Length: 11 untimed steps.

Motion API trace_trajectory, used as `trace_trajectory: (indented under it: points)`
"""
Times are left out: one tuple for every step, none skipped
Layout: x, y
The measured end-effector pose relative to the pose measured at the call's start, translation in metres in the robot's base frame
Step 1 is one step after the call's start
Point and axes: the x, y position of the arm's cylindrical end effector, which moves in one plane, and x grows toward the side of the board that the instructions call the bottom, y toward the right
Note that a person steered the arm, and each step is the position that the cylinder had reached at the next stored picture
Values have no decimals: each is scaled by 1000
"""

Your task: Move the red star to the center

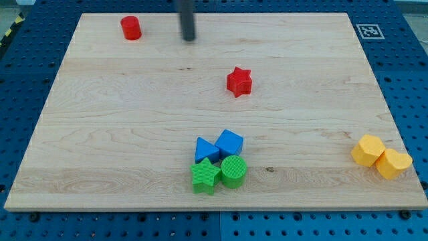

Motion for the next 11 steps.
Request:
trace_trajectory:
  points:
    - [19,98]
    - [71,149]
    - [129,162]
    - [186,128]
    - [185,98]
    - [153,96]
    - [152,80]
    - [148,65]
    - [139,47]
    - [121,35]
    - [114,21]
